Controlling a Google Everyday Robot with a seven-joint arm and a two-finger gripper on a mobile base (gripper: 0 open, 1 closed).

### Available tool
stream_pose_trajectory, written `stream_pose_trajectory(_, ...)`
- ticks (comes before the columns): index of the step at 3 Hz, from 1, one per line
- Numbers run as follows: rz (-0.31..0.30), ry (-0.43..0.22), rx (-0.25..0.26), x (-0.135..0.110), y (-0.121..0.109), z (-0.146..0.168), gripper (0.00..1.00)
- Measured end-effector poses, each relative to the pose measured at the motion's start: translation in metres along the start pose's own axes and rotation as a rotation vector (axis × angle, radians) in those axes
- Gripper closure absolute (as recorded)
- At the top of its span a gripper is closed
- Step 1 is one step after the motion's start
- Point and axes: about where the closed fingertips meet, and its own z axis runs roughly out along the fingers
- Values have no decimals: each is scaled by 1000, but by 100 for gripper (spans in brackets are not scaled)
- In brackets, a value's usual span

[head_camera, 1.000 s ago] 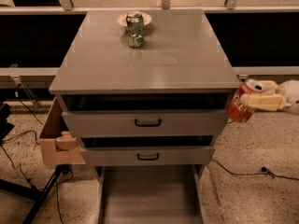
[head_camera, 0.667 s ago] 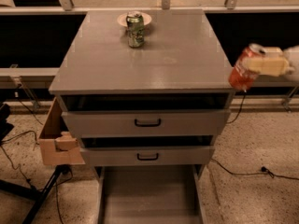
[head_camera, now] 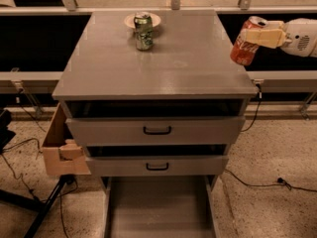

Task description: Pick coke can from bottom drawer and place on counter

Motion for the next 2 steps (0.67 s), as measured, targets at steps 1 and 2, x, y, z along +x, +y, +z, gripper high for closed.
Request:
stream_pose_trajectory(1, -49, 50, 21, 10, -17, 39, 100)
stream_pose_trajectory(2, -71, 138, -20, 56, -22, 84, 100)
